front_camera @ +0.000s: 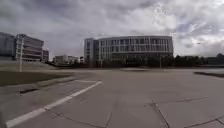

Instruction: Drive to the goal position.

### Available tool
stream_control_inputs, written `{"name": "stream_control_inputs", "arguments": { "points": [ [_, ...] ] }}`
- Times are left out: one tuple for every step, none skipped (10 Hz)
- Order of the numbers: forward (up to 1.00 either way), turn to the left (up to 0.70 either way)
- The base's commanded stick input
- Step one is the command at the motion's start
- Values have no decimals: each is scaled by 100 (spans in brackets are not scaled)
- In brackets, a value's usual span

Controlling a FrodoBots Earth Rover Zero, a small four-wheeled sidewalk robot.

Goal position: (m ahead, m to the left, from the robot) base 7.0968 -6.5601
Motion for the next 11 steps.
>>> {"name": "stream_control_inputs", "arguments": {
  "points": [
    [100,0],
    [100,0],
    [100,0],
    [100,0],
    [100,0],
    [100,0],
    [100,0],
    [100,0],
    [100,0],
    [100,0],
    [100,0]
  ]
}}
